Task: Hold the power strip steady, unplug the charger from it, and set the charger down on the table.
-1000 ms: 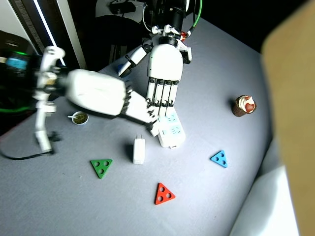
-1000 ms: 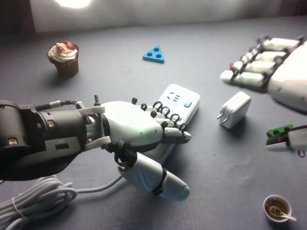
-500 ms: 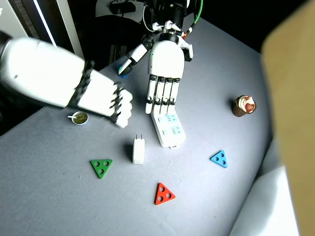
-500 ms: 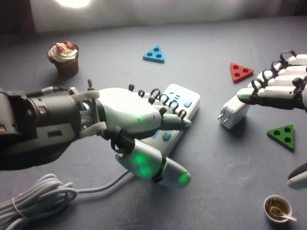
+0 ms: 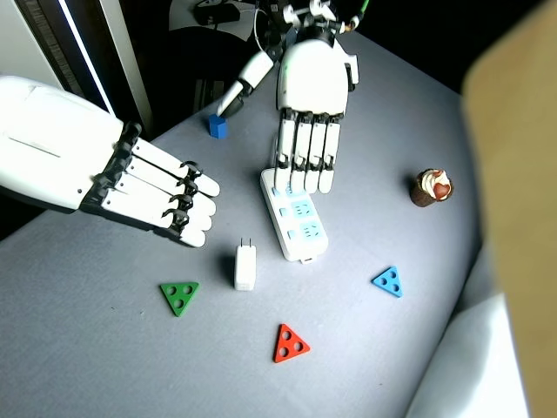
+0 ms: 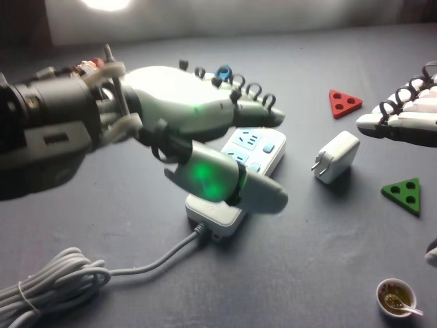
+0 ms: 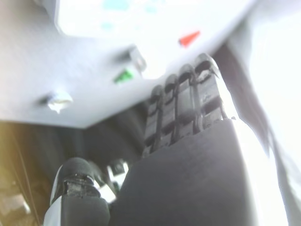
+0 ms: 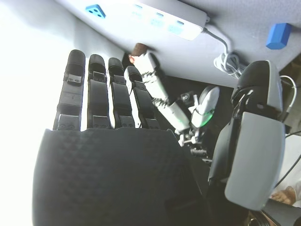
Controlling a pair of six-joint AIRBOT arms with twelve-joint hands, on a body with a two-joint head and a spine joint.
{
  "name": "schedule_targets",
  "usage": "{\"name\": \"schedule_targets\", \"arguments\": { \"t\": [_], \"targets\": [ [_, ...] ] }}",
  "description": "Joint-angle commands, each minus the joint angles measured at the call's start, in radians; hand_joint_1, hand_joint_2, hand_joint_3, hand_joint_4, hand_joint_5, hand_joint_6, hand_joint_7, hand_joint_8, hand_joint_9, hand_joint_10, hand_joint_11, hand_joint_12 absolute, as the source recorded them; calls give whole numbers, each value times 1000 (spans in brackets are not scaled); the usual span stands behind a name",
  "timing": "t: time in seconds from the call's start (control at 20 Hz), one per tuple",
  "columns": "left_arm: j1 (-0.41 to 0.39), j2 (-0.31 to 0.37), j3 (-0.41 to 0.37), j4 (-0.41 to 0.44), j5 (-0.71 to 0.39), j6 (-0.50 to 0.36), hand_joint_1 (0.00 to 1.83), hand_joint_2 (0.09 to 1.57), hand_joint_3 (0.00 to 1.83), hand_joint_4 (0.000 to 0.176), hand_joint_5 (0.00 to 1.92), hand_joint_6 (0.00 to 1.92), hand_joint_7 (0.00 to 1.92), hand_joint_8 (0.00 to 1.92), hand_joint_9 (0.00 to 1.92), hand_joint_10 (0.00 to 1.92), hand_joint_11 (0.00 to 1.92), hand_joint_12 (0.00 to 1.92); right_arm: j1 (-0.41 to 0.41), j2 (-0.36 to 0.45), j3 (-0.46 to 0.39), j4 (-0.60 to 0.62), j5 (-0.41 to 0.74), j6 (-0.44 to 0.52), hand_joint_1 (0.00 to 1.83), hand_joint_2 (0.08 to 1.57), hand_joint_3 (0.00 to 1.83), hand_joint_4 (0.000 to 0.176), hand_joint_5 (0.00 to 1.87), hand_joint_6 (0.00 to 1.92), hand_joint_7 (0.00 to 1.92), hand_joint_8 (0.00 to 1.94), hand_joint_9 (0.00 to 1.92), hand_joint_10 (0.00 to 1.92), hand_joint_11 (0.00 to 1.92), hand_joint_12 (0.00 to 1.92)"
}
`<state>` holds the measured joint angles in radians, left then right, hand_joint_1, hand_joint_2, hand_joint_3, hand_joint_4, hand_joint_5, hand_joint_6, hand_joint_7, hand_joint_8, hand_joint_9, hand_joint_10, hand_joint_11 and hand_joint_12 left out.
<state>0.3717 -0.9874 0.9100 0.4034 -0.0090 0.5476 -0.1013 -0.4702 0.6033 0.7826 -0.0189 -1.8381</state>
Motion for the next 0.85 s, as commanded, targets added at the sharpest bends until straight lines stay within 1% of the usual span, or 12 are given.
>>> {"name": "schedule_targets", "arguments": {
  "t": [0.0,0.1,0.15,0.2,0.25,0.3,0.4,0.45,0.55,0.6,0.7,0.8],
  "targets": [
    [-24,6,-5,-1,-68,-3,0,999,0,0,114,0,113,0,75,0,49,16,13,9,1,37,66,-4,573,846,4,0,90,0,125,2,103,2,2,289],
    [-53,10,-17,4,-42,-3,0,997,0,0,119,3,124,5,85,5,62,22,16,27,-9,157,55,-27,615,838,0,0,99,2,134,2,112,2,0,316],
    [-61,10,-22,4,-31,-3,0,997,0,0,121,3,124,5,82,4,58,20,26,35,-12,217,14,-68,619,841,0,0,109,3,138,2,118,3,0,338],
    [-68,11,-26,4,-20,-3,0,997,0,0,121,3,124,5,82,4,58,20,35,35,-12,200,7,-76,619,841,0,0,109,3,138,2,118,3,0,338],
    [-73,8,-27,4,-19,-3,0,1003,1,0,117,1,129,6,97,9,68,24,38,35,-8,229,3,-76,606,832,0,0,148,1,181,2,184,3,2,538],
    [-74,7,-28,1,-25,-3,0,1008,3,0,114,0,131,6,101,10,74,26,38,35,-1,239,-30,-86,609,831,0,0,155,1,200,3,206,4,0,585],
    [-80,6,-26,0,-29,-3,0,1007,2,0,95,0,115,0,90,3,81,29,38,35,6,212,-47,-94,690,822,0,0,163,3,211,4,226,8,8,604],
    [-81,7,-25,-1,-31,-3,0,1007,2,0,88,0,102,0,79,0,77,27,38,33,11,212,-58,-95,698,829,0,0,149,0,201,0,224,6,8,604],
    [-84,17,-25,-1,-42,-3,0,1016,5,0,106,7,135,13,131,20,126,47,41,31,17,199,-84,-116,656,878,4,0,178,3,252,5,275,9,69,621],
    [-88,22,-26,-1,-42,-3,0,1011,2,0,116,9,151,16,150,23,155,59,48,33,15,182,-84,-118,675,893,6,0,191,5,279,12,302,16,83,627],
    [-97,32,-29,1,-30,-3,0,1018,4,0,81,0,117,1,121,5,116,41,48,42,12,189,-85,-130,709,904,8,0,202,8,274,6,299,10,78,627],
    [-104,35,-28,3,-23,-3,0,1029,8,0,81,2,109,0,118,3,107,37,48,41,16,129,-84,-132,650,922,12,0,204,5,273,3,278,1,35,607]
  ]
}}
